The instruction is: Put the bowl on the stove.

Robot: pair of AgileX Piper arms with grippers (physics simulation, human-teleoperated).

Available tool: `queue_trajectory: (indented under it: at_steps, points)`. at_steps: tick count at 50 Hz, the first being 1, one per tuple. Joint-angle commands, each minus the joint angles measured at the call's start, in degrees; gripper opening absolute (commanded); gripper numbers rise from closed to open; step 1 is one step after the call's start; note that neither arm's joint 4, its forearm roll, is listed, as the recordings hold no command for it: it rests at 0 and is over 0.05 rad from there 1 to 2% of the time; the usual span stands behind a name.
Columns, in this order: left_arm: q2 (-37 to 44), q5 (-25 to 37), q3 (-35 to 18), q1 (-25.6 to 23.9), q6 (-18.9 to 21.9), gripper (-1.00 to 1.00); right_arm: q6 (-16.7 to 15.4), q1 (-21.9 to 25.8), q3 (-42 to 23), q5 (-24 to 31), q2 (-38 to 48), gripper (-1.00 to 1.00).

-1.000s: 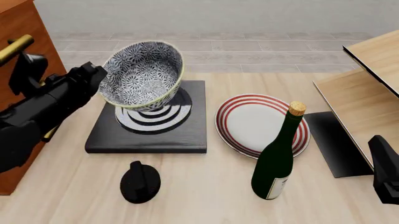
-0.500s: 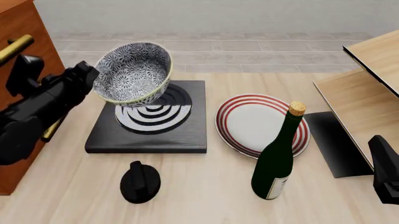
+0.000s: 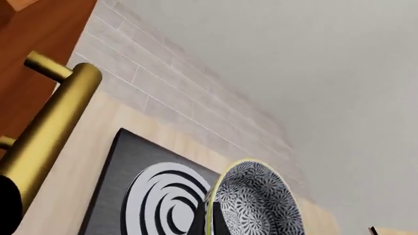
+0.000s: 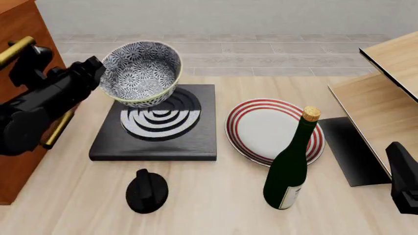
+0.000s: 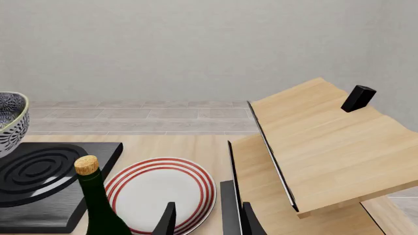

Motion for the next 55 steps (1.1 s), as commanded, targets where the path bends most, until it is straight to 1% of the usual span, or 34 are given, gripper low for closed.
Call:
queue_trajectory:
  at_steps: [1, 3, 9, 20, 32, 39, 50, 55]
  points:
    - [0.86, 2.92, -3.58, -0.51, 4.39, -1.00, -0.01, 0.01, 0.00, 0.00, 0.01, 1.00]
    - [1.43, 2.95, -4.03, -0.46, 4.11, -1.00, 0.00, -0.01, 0.00, 0.00, -0.01, 1.00]
    - [2.61, 3.80, -5.47, -1.02, 5.59, -1.00, -0.02, 0.01, 0.00, 0.00, 0.00, 1.00]
    - [4.74, 4.24, -7.06, -1.68, 6.51, -1.00, 0.01, -0.01, 0.00, 0.00, -0.01, 1.00]
    - [7.47, 3.21, -7.75, -1.61, 6.06, -1.00, 0.02, 0.00, 0.00, 0.00, 0.00, 1.00]
    - [7.76, 3.38, -8.19, -1.24, 5.63, -1.00, 0.00, 0.00, 0.00, 0.00, 0.00, 1.00]
    - [9.92, 2.30, -8.55, -0.21, 4.41, -1.00, 0.02, 0.00, 0.00, 0.00, 0.00, 1.00]
    - [10.73, 1.08, -8.10, -0.35, 4.70, -1.00, -0.02, -0.01, 0.00, 0.00, 0.01, 1.00]
